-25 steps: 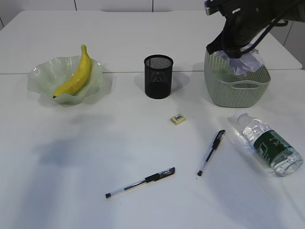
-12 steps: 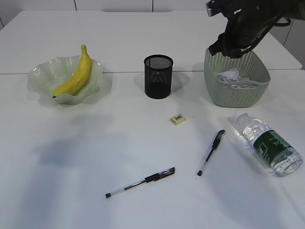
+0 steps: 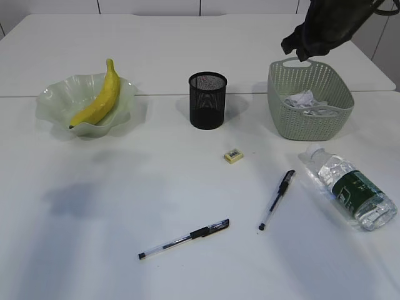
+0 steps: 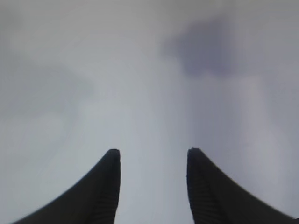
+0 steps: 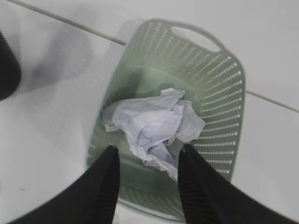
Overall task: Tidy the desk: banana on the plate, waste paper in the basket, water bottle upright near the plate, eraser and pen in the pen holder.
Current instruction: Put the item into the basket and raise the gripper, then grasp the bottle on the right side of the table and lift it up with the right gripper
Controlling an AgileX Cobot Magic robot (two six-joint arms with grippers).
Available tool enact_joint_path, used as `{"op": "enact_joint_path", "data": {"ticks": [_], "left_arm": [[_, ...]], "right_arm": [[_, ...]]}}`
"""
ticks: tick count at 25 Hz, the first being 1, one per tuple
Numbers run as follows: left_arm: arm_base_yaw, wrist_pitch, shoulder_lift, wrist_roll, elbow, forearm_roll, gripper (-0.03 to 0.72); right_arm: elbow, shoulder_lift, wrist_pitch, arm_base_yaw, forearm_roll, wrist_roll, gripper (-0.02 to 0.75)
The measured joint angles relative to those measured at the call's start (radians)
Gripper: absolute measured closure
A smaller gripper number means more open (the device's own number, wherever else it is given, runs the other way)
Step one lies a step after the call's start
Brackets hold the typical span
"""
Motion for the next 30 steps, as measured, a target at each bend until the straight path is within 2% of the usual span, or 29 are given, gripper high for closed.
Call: {"op": "enact_joint_path", "data": {"ticks": [5, 9, 12, 17, 24, 30], "left_arm": [[0.000, 0.000, 0.000, 0.000, 0.000, 0.000, 0.360], [0.000, 0.004, 0.000, 0.000, 0.000, 0.000, 0.360], [0.000, 0.014, 0.000, 0.000, 0.000, 0.000, 0.360], [0.000, 0.020, 0.000, 0.000, 0.000, 0.000, 0.360], [0.000, 0.019, 0.000, 0.006, 0.060, -0.002, 0.360], [0.000, -0.033, 0.000, 0.033, 0.109, -0.060, 0.360]], "right_arm": [[0.000, -0.030, 0.092, 0.000, 0.125, -0.088, 0.412], [0.000, -0.036, 0.199, -0.002, 0.215, -0.148, 0.319], [0.000, -0.036, 0.280, -0.002, 0.228, -0.173, 0.288], [0.000, -0.036, 0.382, -0.002, 0.262, -0.205, 0.284], [0.000, -0.048, 0.395, -0.002, 0.282, -0.209, 0.281], [0.002, -0.086, 0.397, -0.002, 0.293, -0.212, 0.280]]}}
